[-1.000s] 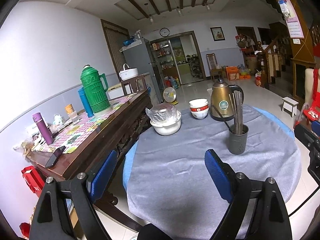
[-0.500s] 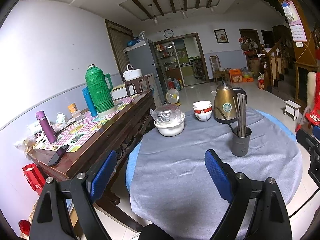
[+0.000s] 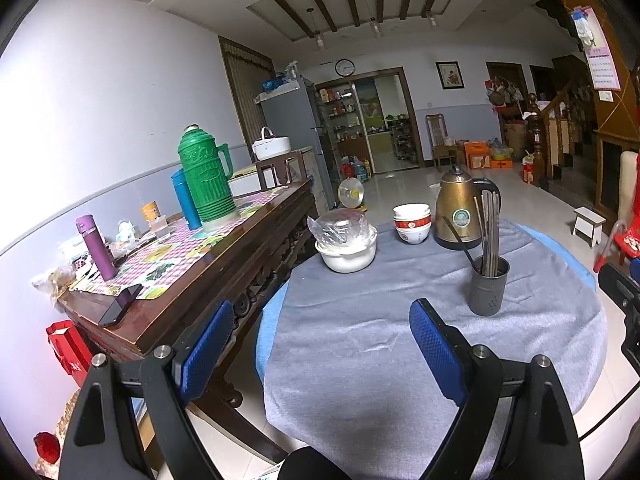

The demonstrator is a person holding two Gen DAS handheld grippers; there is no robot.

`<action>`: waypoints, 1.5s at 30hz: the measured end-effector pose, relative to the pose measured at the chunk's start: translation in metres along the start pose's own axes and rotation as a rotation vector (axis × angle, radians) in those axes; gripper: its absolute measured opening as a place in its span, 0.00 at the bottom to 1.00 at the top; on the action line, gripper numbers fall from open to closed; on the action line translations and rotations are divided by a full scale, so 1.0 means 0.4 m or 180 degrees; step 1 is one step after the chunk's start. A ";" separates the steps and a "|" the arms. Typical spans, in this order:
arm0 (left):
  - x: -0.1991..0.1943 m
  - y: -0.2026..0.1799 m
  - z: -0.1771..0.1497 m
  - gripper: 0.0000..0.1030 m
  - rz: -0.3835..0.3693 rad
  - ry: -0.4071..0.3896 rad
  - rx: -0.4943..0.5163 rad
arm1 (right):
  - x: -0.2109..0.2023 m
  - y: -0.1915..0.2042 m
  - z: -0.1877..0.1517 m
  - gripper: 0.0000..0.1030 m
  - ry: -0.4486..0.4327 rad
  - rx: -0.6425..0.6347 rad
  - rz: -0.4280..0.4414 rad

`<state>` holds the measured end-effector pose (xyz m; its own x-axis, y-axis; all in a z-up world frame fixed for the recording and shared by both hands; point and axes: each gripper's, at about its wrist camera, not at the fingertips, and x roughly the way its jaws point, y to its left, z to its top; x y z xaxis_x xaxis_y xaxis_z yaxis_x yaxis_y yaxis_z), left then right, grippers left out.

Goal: Organize utensils

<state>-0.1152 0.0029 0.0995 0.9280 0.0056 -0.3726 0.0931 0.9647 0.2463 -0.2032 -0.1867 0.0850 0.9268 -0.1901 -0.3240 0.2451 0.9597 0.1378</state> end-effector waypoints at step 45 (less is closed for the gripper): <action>-0.008 0.131 -0.017 0.92 0.0095 -0.0117 -0.0452 | 0.011 0.075 -0.003 0.64 0.0044 -0.0001 0.0166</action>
<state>-0.1159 0.0552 0.1077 0.9424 0.0278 -0.3334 0.0155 0.9918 0.1266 -0.1921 -0.1585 0.0867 0.9343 -0.1369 -0.3293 0.1963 0.9683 0.1545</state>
